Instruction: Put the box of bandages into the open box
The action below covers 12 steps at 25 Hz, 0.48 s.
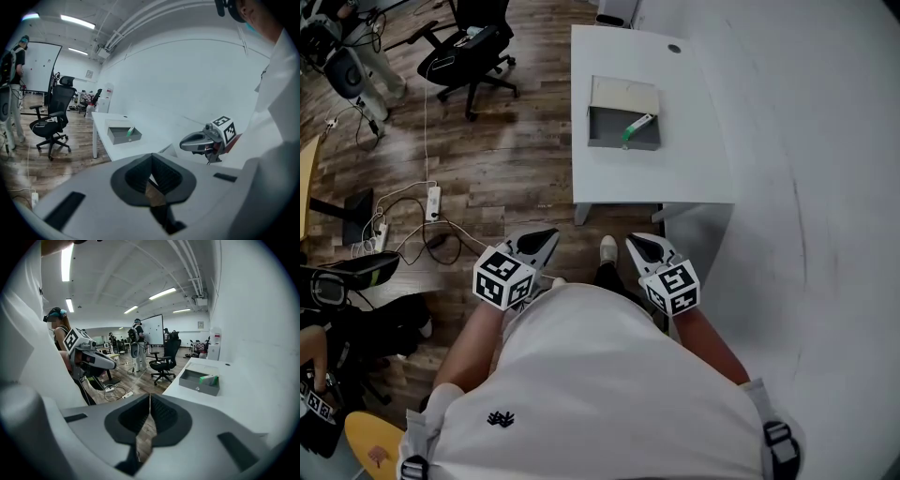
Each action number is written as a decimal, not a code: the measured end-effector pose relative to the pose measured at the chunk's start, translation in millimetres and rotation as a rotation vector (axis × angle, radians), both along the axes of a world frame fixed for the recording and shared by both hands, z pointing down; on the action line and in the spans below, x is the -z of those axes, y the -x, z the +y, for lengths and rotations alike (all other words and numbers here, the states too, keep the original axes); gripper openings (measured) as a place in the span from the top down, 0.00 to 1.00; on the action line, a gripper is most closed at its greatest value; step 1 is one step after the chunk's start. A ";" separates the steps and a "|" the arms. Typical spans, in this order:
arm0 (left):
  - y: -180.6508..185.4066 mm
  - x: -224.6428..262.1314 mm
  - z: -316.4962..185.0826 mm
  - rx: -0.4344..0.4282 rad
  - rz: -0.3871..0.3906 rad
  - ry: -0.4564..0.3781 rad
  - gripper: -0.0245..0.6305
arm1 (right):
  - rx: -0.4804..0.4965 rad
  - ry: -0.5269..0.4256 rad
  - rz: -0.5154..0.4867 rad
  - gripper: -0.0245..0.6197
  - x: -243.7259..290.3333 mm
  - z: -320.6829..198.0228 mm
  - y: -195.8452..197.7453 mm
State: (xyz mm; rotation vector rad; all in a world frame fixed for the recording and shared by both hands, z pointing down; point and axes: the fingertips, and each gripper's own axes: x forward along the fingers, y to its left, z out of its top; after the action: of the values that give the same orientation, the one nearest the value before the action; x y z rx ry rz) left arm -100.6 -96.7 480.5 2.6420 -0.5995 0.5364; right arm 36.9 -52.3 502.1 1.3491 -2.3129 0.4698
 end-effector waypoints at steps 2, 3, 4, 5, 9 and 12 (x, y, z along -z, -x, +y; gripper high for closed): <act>2.0 -1.9 1.2 0.004 0.000 0.001 0.95 | 0.005 0.003 0.003 0.95 -1.6 1.1 2.0; 3.0 -2.5 1.4 0.006 0.001 0.003 0.95 | 0.008 0.004 0.004 0.95 -2.1 1.1 2.9; 3.9 -3.0 1.3 0.008 0.002 0.004 0.95 | 0.010 0.004 0.005 0.95 -2.3 0.6 3.7; 4.9 -3.6 1.4 0.010 0.002 0.005 0.95 | 0.013 0.003 0.006 0.95 -2.3 0.0 4.6; 8.3 -8.0 7.2 0.020 -0.001 0.007 0.95 | 0.024 -0.004 0.005 0.95 -4.5 2.4 7.8; 11.8 -8.3 10.7 0.025 -0.002 0.007 0.95 | 0.030 -0.006 0.006 0.95 -4.5 4.7 10.8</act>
State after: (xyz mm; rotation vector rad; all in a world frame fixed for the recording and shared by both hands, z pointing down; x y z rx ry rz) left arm -112.4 -86.1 488.7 2.6242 -0.6287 0.5334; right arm 26.1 -47.6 506.5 1.3144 -2.3286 0.4496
